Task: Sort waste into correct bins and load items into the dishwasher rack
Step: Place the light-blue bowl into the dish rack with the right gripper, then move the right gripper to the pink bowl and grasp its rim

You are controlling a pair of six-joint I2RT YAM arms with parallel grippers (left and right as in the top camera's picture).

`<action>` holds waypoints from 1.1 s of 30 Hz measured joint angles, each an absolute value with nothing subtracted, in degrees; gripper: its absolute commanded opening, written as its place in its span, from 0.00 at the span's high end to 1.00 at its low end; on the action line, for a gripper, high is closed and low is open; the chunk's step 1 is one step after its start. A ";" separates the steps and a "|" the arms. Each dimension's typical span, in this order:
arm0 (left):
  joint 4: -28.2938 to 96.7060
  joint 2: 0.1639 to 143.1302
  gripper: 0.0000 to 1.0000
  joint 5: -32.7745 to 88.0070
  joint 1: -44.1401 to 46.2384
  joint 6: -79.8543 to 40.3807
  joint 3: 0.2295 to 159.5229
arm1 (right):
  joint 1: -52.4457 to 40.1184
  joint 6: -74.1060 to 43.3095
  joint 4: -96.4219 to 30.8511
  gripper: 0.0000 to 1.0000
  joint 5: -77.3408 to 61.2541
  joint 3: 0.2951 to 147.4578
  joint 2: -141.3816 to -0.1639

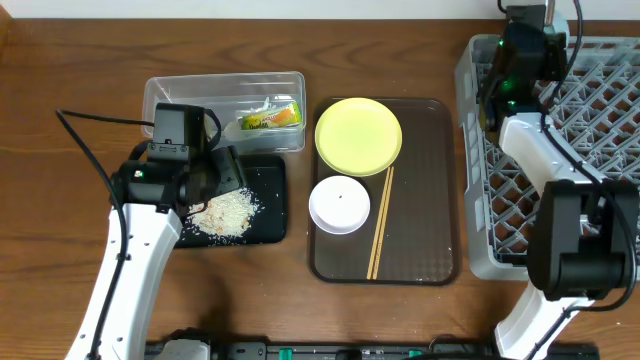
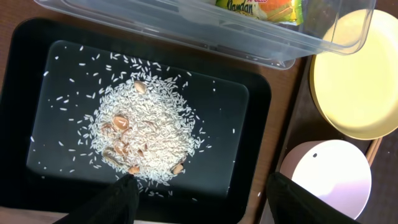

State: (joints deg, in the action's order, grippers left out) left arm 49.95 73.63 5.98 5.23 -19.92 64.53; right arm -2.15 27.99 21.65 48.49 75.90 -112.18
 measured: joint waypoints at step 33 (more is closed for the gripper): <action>49.98 73.65 0.31 6.00 5.23 -19.92 64.51 | -7.49 -1.96 -32.84 0.53 14.66 76.12 -95.79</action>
